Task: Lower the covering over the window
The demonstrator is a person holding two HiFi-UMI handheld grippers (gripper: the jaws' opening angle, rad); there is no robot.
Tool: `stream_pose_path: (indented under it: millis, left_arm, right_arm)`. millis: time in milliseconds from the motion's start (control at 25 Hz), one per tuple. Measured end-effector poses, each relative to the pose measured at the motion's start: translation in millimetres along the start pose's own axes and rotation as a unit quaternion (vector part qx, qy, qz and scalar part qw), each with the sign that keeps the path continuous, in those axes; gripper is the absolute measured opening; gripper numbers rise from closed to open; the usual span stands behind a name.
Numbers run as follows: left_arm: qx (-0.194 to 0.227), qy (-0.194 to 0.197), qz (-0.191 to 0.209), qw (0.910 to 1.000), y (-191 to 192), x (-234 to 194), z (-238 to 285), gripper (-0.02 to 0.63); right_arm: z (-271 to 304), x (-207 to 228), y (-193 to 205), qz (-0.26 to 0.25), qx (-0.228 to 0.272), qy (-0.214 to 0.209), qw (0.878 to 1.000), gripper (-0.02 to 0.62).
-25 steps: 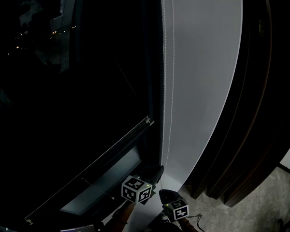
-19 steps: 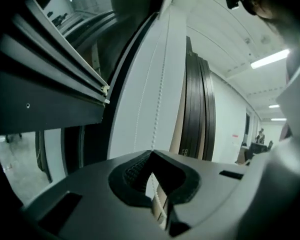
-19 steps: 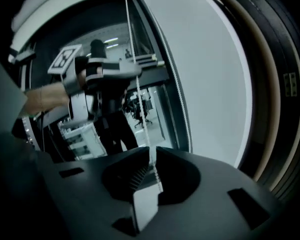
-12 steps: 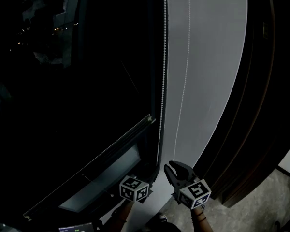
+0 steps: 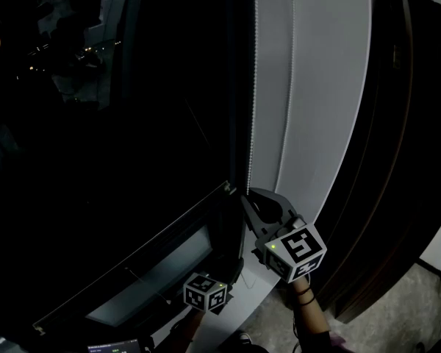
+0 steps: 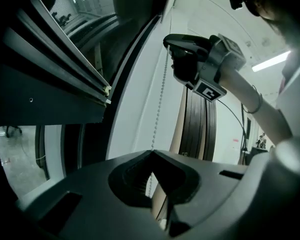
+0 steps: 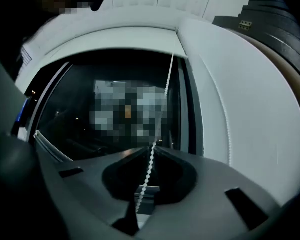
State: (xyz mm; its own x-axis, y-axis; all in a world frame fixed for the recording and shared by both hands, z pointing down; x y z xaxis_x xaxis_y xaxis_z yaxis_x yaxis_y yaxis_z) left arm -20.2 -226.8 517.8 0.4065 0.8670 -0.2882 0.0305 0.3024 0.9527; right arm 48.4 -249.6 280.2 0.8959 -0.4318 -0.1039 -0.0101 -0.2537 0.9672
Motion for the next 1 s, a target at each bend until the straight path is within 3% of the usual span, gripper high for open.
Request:
stream_pose_path:
  millis: [160,320,400,480,560,680,880,960,1000]
  left_arm:
    - [-0.002,-0.001,-0.006,1.0000,1.4,-0.8,-2.0,0.003]
    - [-0.089,0.008,0.003,0.9960,35.5,5.2,-3.6,0.003]
    - [-0.102,0.012,-0.017,0.9945,58.8,8.8,-12.7,0.003]
    - [-0.066,0.008,-0.055,0.9962,70.0,8.4,-23.3,0.003]
    - [-0.033,-0.003,-0.062,0.9975,65.4,5.4,-30.2,0.003]
    - [-0.003,-0.011,-0.026,0.9996,33.9,2.3,-33.8,0.003]
    - [0.099,-0.002,0.044,0.9941,-54.6,5.1,-42.2,0.003]
    - [0.105,0.012,0.078,0.9913,-88.1,13.1,-38.7,0.003]
    - [0.084,0.018,0.097,0.9915,-98.7,17.1,-33.2,0.005]
  right_arm:
    - [-3.6,-1.3,2.1,0.038,0.009,0.007,0.999,0.020]
    - [-10.3,-4.4,43.3,0.026,-0.026,0.035,0.999,0.018]
    - [-19.3,-6.6,71.9,0.045,-0.043,0.046,0.997,0.017]
    - [-28.7,-6.0,97.6,0.067,-0.061,0.056,0.994,0.015]
    - [-35.4,-5.7,122.4,0.080,-0.086,0.059,0.991,0.014]
    - [-44.2,-10.6,166.7,0.073,-0.146,0.059,0.985,0.014]
    - [-71.4,-29.8,250.1,0.084,-0.247,0.059,0.964,0.014]
    - [-80.2,-36.8,266.7,0.101,-0.259,0.055,0.959,0.014]
    - [-82.8,-39.6,270.7,0.110,-0.259,0.052,0.958,0.014]
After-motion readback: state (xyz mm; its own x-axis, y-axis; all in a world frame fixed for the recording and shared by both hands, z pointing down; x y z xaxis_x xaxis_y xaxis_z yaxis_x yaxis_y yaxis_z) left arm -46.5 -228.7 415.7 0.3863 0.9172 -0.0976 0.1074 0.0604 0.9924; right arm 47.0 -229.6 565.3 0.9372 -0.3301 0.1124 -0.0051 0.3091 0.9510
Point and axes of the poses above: the fingertips, and each gripper's own axes: z forward along the fingers, x to its right, y out of its underside, the point moved 6 cm from there along -z, backward along the fingers, and after that the axes turned 15 degrees about y, right-handed, at the moved point
